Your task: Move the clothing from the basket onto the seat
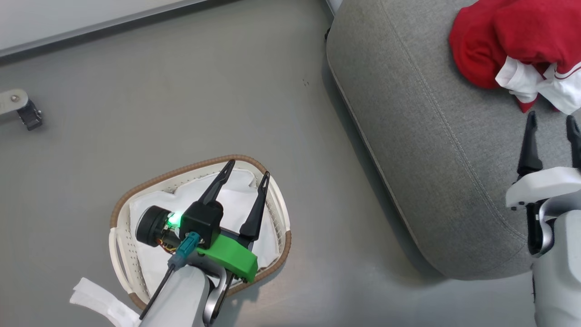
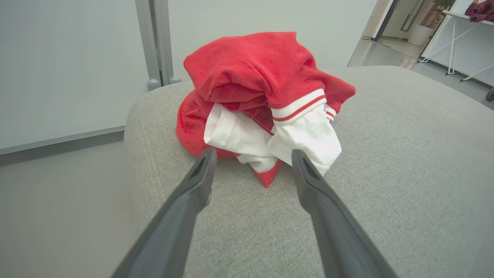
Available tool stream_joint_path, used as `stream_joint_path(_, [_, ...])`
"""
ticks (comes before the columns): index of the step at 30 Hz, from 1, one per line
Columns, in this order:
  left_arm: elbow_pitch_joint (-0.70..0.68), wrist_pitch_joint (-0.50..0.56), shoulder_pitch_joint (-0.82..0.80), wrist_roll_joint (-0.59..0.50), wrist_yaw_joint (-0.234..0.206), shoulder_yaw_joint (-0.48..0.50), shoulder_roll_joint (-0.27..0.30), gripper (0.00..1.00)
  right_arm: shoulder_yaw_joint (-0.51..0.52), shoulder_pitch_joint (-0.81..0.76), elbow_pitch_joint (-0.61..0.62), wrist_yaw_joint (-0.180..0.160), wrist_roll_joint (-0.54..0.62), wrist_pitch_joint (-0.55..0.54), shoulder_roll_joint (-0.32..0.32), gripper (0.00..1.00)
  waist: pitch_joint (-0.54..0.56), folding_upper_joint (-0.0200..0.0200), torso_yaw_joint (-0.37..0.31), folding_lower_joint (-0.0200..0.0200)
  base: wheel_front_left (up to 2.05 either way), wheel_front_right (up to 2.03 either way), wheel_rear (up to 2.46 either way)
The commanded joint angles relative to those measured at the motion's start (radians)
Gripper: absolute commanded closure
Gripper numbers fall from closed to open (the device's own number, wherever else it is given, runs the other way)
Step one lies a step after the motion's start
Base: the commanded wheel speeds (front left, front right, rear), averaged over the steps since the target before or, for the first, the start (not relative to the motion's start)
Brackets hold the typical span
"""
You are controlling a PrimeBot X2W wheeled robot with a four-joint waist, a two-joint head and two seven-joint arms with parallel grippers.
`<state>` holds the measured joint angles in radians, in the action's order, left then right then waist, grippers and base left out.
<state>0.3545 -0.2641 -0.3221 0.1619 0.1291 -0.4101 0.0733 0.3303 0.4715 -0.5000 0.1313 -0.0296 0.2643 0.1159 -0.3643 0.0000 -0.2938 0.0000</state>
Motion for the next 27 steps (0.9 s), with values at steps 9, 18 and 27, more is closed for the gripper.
stream_joint_path(9, [-0.015, 0.0, 0.071, -0.006, 0.0, 0.062, -0.014, 0.0, -0.169, -0.071, 0.077, -0.001, -0.066, 0.0, -0.054, 0.0, 0.111, 0.0, 0.085, 0.0, 0.0, 0.0, 0.0])
stream_joint_path(18, [-0.017, 0.0, 0.116, 0.001, -0.058, 0.181, -0.021, 0.0, -0.304, -0.102, 0.088, -0.001, -0.093, 0.0, -0.063, 0.0, 0.156, 0.0, 0.191, 0.0, 0.0, 0.0, 0.0])
stream_joint_path(27, [-0.006, 0.0, 0.168, 0.03, -0.113, 0.294, -0.022, 0.0, -0.402, -0.131, 0.075, -0.001, -0.123, 0.0, -0.062, 0.0, 0.201, 0.0, 0.25, 0.0, 0.0, 0.0, 0.0])
